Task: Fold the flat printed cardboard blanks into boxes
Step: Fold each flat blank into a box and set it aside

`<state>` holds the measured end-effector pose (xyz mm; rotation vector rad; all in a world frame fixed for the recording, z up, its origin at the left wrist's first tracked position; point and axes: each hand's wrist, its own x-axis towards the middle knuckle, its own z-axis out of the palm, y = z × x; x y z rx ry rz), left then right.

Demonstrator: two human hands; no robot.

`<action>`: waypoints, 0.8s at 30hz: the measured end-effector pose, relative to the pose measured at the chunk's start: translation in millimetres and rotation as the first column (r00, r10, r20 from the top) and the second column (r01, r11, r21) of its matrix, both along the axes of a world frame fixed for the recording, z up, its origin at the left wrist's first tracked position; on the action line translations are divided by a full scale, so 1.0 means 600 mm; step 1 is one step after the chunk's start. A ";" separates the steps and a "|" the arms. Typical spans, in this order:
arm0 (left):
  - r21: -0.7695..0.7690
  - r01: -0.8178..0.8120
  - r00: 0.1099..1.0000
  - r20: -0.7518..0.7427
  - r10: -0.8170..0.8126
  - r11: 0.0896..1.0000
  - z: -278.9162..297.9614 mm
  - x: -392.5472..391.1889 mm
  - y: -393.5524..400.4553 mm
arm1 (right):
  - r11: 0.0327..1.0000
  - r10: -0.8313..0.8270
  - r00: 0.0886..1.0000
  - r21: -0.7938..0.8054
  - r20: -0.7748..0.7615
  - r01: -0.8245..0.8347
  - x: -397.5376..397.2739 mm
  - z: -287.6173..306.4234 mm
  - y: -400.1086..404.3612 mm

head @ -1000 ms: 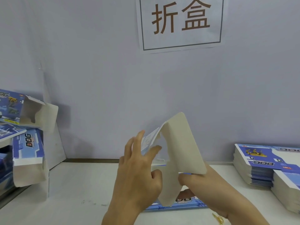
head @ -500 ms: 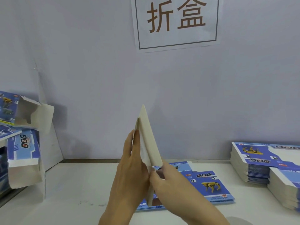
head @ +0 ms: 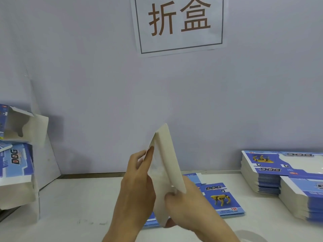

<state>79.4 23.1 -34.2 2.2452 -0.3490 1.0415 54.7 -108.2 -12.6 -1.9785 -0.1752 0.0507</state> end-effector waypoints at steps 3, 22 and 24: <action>-0.038 0.022 0.996 0.084 -0.019 0.999 -0.003 0.003 0.010 | 0.991 -0.123 0.992 0.060 0.025 0.121 0.011 0.002 -0.035; -0.386 -0.113 0.980 0.108 0.166 0.916 0.002 -0.010 -0.023 | 0.961 -0.051 0.944 -0.243 0.325 0.135 0.008 -0.006 -0.012; -0.431 -0.161 0.983 0.006 0.181 0.888 0.021 -0.015 -0.012 | 0.943 -0.010 0.942 -0.311 0.335 0.120 -0.005 0.004 -0.006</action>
